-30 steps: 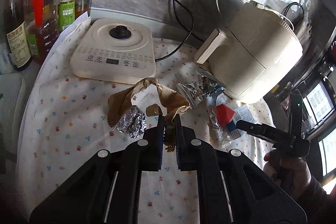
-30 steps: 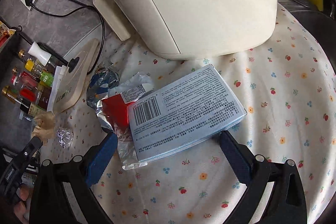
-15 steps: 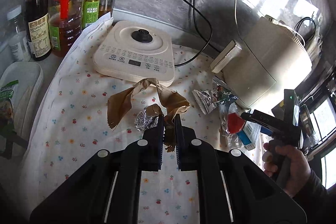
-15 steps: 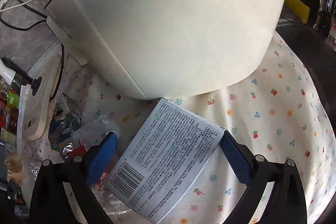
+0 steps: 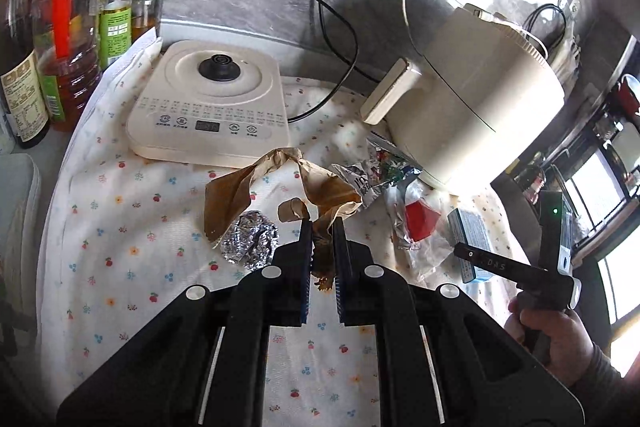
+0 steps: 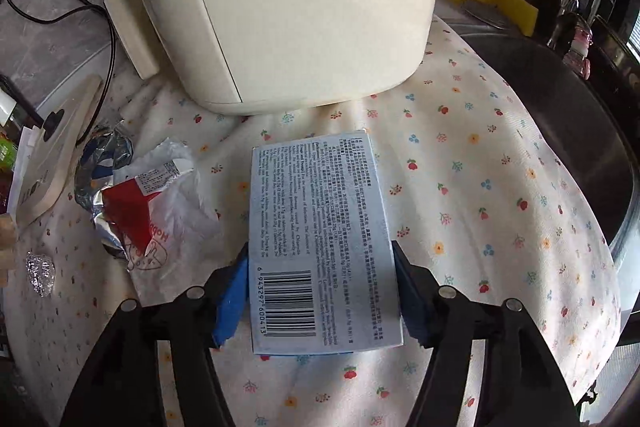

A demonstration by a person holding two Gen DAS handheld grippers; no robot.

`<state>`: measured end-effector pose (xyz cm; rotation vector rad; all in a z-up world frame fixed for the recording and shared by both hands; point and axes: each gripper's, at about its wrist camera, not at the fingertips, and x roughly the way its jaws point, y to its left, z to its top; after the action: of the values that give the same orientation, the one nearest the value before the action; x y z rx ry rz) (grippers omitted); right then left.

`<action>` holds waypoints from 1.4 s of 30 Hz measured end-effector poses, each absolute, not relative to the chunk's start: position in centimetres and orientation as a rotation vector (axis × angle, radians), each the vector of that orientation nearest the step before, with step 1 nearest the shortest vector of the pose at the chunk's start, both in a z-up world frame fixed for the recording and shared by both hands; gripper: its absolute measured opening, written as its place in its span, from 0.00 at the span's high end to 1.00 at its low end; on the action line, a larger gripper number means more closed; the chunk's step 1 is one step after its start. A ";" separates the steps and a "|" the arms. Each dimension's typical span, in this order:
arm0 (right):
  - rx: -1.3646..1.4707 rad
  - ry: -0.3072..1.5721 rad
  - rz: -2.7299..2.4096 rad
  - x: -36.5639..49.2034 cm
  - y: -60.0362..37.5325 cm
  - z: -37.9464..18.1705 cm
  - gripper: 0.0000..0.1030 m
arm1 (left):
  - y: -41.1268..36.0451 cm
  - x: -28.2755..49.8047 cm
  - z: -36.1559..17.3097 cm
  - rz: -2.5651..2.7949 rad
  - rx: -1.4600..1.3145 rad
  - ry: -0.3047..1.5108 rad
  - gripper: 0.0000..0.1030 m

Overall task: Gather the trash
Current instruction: 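Grasp the blue-and-white box with the right tool while the left tool holds the brown paper, then carry the brown paper and box to the white bin and open both tools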

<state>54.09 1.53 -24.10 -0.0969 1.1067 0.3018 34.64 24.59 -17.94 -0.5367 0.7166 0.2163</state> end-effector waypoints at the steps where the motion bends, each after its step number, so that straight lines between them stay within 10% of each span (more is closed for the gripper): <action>1: -0.086 1.099 0.289 53.5 1.2 -23.8 0.38 | 24.5 34.8 -17.9 0.191 -0.529 0.720 0.90; 42: 0.381 0.939 -0.215 22.8 -38.6 -20.6 0.38 | -11.1 31.6 -17.3 -0.538 -0.271 0.862 0.90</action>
<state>22.82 -38.64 -20.63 0.3809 0.9395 -0.2154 31.63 -11.14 -17.27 -0.2713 0.8618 -0.5379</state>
